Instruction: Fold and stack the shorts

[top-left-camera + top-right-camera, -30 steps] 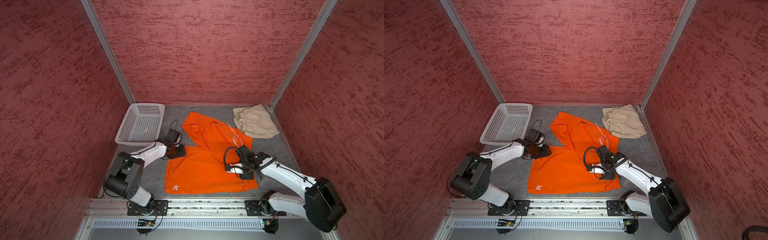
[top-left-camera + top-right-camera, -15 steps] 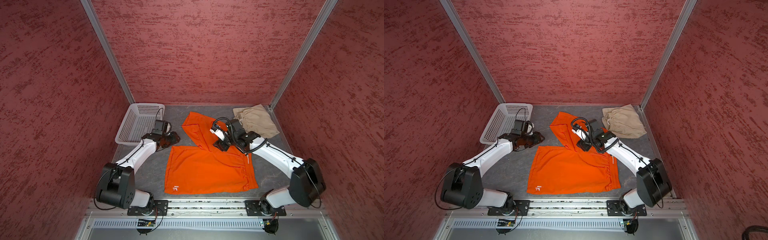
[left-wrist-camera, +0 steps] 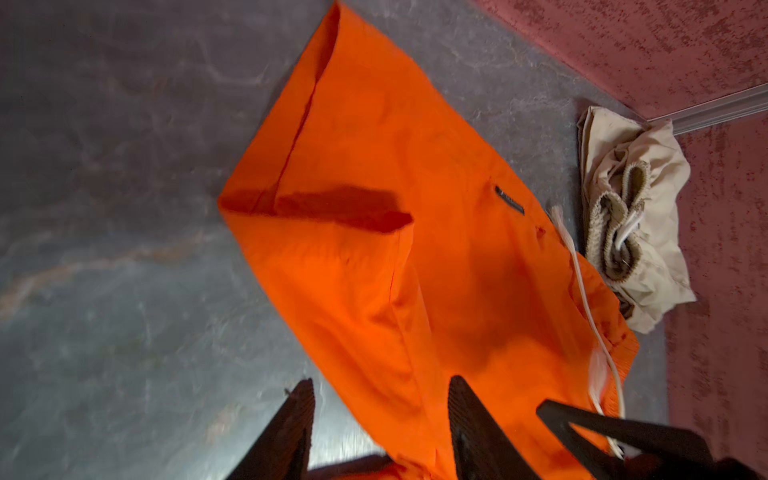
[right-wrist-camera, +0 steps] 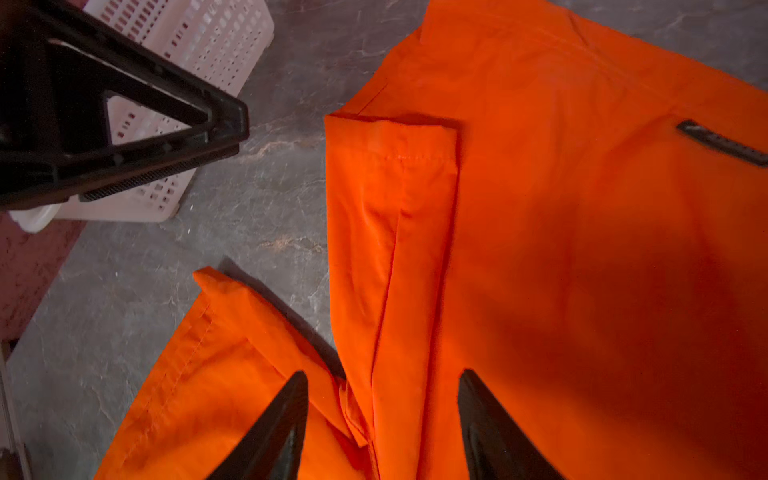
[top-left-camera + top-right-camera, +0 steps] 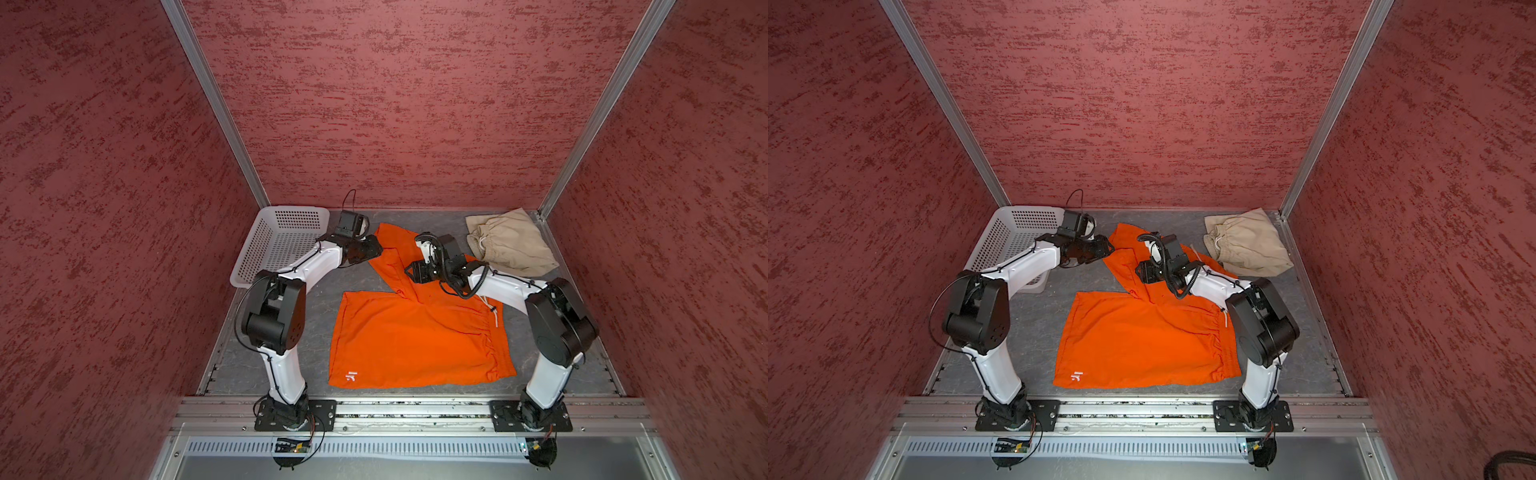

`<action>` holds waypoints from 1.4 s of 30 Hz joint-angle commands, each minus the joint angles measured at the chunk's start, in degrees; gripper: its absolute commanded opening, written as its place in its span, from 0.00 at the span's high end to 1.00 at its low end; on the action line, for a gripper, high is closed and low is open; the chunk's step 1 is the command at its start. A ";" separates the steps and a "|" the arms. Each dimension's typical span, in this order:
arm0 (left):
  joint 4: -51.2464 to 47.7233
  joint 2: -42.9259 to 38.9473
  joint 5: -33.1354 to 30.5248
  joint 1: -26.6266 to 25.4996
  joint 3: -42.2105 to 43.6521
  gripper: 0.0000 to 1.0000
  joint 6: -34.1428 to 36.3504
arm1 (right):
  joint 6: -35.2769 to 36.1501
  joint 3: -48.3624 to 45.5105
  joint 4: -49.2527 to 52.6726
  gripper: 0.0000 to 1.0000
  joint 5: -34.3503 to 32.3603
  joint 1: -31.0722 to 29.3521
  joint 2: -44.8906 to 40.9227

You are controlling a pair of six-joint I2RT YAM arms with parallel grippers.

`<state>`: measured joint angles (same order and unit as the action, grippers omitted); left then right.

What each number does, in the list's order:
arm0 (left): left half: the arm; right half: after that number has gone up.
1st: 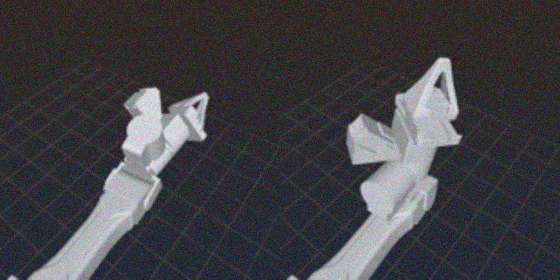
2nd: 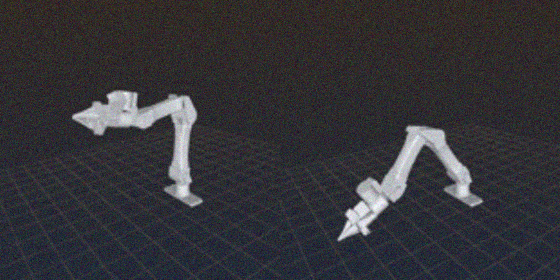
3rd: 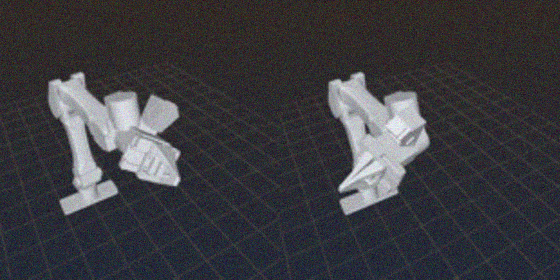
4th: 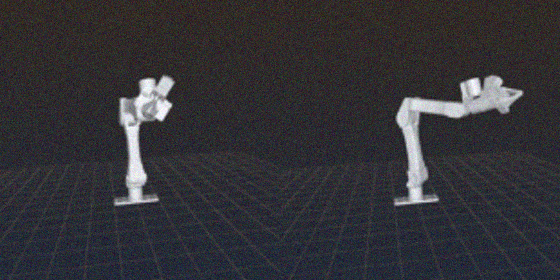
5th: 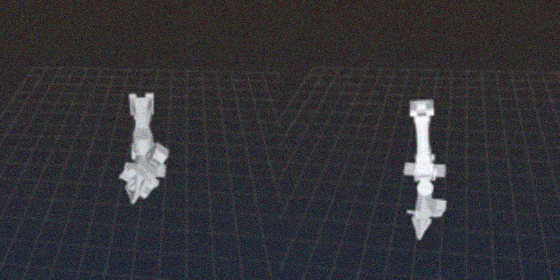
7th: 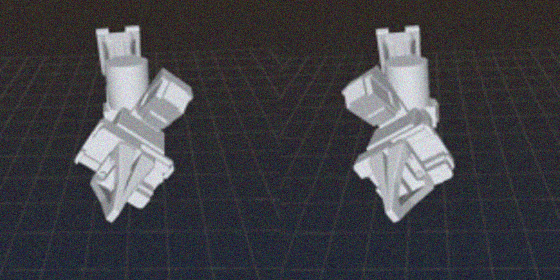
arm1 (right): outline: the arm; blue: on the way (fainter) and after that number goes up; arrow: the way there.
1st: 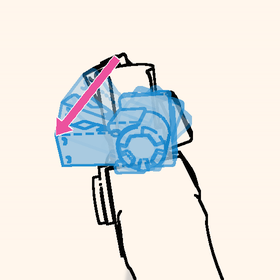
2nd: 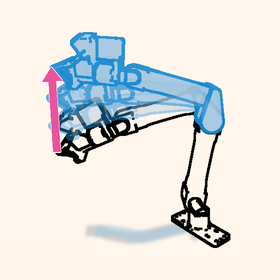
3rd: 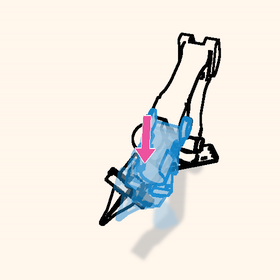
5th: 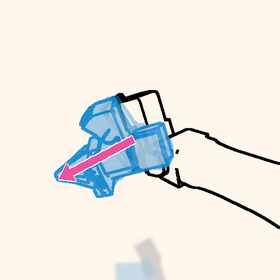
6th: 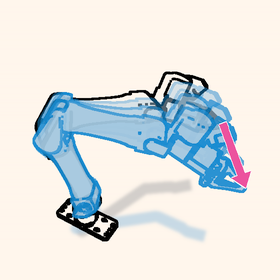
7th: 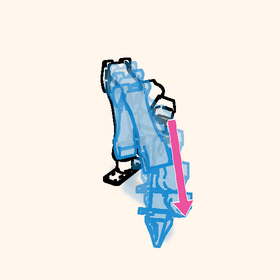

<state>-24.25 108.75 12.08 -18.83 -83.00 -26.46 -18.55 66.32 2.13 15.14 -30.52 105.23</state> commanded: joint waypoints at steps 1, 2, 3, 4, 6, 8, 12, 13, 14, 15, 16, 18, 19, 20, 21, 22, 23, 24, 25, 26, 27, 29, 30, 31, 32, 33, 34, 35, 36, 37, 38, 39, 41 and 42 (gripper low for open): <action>-6.36 5.02 -5.46 -3.12 -8.80 0.46 5.76 | -6.53 1.38 -3.27 0.43 -2.14 0.57 2.53; -8.41 6.78 -6.92 -3.83 -11.38 0.46 6.90 | -6.83 0.95 -3.62 0.44 -1.96 0.55 2.92; -10.69 8.73 -8.11 -4.55 -14.50 0.46 8.09 | -7.02 0.34 -4.17 0.45 -1.52 0.56 3.13; -12.91 10.74 -8.87 -5.10 -17.40 0.46 8.98 | -7.11 -0.20 -4.33 0.46 -1.59 0.55 3.39; -16.30 13.83 -10.48 -6.22 -22.12 0.45 10.70 | -7.04 -1.01 -4.03 0.47 -1.68 0.53 4.20; -18.72 16.64 -12.25 -7.20 -26.06 0.44 12.70 | -6.90 -1.35 -3.53 0.47 -1.43 0.56 5.35; -22.07 21.37 -14.59 -8.05 -32.30 0.41 15.22 | -7.20 -2.96 -4.24 0.47 -1.24 0.62 6.42; -22.52 22.23 -15.08 -8.12 -33.43 0.40 15.58 | -7.29 -3.25 -4.41 0.47 -1.27 0.64 6.47; -22.95 23.28 -15.50 -8.15 -34.36 0.40 16.19 | -7.38 -3.55 -4.50 0.47 -1.25 0.58 6.58; -23.35 24.25 -16.06 -8.15 -35.60 0.40 16.71 | -7.38 -3.72 -4.60 0.47 -1.21 0.64 6.74; -23.70 25.12 -16.25 -8.06 -36.56 0.39 17.14 | -7.38 -3.91 -4.66 0.47 -1.27 0.66 6.82; -24.97 26.92 -16.72 -7.97 -38.83 0.38 17.99 | -7.56 -4.32 -4.95 0.46 -1.25 0.68 7.02; -25.38 27.89 -17.07 -7.84 -39.76 0.38 18.31 | -7.60 -4.48 -5.17 0.46 -1.17 0.68 7.15; -25.33 28.45 -17.15 -7.72 -40.23 0.38 18.63 | -7.69 -4.67 -5.30 0.46 -1.00 0.64 7.29; -24.97 28.91 -16.92 -7.61 -40.56 0.38 18.74 | -7.73 -4.72 -5.45 0.46 -0.83 0.64 7.48; -24.65 29.32 -16.77 -7.47 -40.81 0.37 18.77 | -7.75 -4.88 -5.60 0.46 -0.73 0.67 7.54; -24.32 29.84 -16.37 -7.24 -41.23 0.37 18.81 | -7.90 -4.93 -5.73 0.46 -0.55 0.64 7.76; -23.97 30.37 -15.94 -6.93 -41.60 0.36 18.73 | -7.98 -4.97 -5.86 0.46 -0.34 0.64 7.88; -23.74 30.83 -15.59 -6.76 -41.96 0.36 18.65 | -8.07 -5.02 -5.99 0.46 -0.21 0.64 7.86; -23.49 31.40 -15.25 -6.46 -42.44 0.36 18.56 | -8.15 -5.14 -6.16 0.46 -0.24 0.64 7.88; -23.49 32.03 -14.61 -6.25 -43.22 0.37 18.53 | -8.30 -5.25 -6.26 0.46 -0.13 0.65 7.80; -23.57 32.95 -13.03 -5.89 -44.34 0.38 18.33 | -8.39 -5.33 -6.26 0.46 -0.08 0.64 7.54; -23.36 33.30 -11.99 -5.74 -44.56 0.40 18.26 | -8.35 -5.33 -6.26 0.46 -0.09 0.65 7.45; -23.22 33.60 -11.16 -5.69 -44.70 0.41 18.22 | -8.35 -5.33 -6.26 0.46 -0.10 0.64 7.35; -23.04 33.85 -10.62 -5.60 -44.84 0.42 18.26 | -8.35 -5.25 -6.20 0.46 -0.02 0.69 7.36; -23.08 33.96 -10.21 -5.60 -44.84 0.43 18.35 | -8.35 -5.07 -6.10 0.45 -0.04 0.73 7.27; -23.10 34.07 -9.77 -5.60 -44.85 0.44 18.51 | -8.41 -5.00 -6.09 0.46 -0.07 0.73 7.22; -23.04 34.16 -9.20 -5.56 -44.73 0.45 18.55 | -8.50 -4.98 -6.09 0.46 0.06 0.81 7.22; -23.04 34.16 -8.39 -5.59 -44.61 0.47 18.68 | -8.61 -4.89 -6.22 0.45 0.18 0.95 7.24; -23.17 34.17 -7.99 -5.60 -44.45 0.49 18.80 | -8.83 -4.89 -6.35 0.45 0.36 1.04 7.27; -23.04 34.08 -7.55 -5.60 -44.23 0.52 19.10 | -9.08 -4.84 -6.50 0.46 0.53 1.07 7.21; -22.85 33.82 -7.31 -5.60 -43.87 0.53 19.31 | -9.54 -4.97 -6.76 0.45 0.70 1.23 7.19; -22.64 33.56 -6.64 -5.60 -43.41 0.54 19.85 | -10.25 -5.19 -7.42 0.45 1.09 1.47 6.95; -22.78 33.52 -6.38 -5.58 -43.29 0.54 20.15 | -10.53 -5.33 -7.73 0.45 1.24 1.52 6.75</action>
<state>-47.77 141.69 3.42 -24.34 -126.67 -7.81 -26.94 61.95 -3.66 15.62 -29.67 111.79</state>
